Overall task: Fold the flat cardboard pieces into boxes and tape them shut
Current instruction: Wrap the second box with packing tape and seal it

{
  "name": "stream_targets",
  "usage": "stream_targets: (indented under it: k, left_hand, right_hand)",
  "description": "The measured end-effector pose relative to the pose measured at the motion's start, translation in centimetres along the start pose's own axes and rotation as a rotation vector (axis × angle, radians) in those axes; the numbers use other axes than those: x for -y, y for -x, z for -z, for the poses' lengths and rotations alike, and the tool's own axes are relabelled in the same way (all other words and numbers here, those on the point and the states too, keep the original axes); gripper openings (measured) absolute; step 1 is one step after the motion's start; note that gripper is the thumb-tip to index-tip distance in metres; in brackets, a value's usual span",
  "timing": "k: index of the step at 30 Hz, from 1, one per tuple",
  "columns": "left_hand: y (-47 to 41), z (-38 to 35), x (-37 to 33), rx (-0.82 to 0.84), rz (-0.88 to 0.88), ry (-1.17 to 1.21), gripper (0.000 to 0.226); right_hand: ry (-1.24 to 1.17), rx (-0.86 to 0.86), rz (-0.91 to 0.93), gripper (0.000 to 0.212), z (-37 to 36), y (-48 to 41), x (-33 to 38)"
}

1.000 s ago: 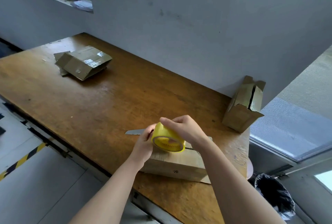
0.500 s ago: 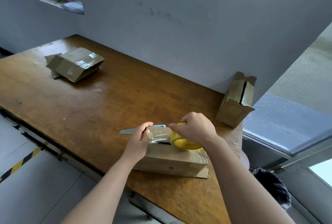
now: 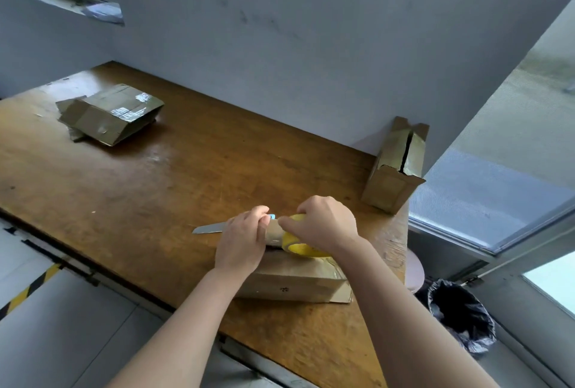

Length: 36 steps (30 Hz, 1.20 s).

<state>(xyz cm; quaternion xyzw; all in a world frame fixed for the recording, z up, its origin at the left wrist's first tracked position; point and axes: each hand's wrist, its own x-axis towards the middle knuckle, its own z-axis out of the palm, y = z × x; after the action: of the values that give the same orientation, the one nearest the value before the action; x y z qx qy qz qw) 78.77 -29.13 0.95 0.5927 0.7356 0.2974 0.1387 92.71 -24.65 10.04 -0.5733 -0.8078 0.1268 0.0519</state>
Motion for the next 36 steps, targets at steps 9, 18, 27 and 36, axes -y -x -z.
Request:
stream_targets:
  k: [9,18,27,36]
  left_hand:
    - [0.1,0.2,-0.3,-0.065,-0.093,-0.026,0.033]
    - [-0.3,-0.2,0.2,-0.002,-0.116,-0.019,0.035]
    - [-0.4,-0.2,0.2,0.007,-0.111,0.004,0.034]
    - [-0.4,-0.2,0.2,0.002,-0.128,-0.005,0.033]
  right_hand:
    - [-0.542,0.125,0.071,0.047,1.5,0.9,-5.3]
    - [-0.255,0.069,0.045,0.052,2.6,1.5,-8.4]
    - [-0.344,-0.039,-0.114,0.044,2.4,2.5,-10.2]
    - [-0.136,-0.051,-0.167,0.047,2.3,2.7,-10.7]
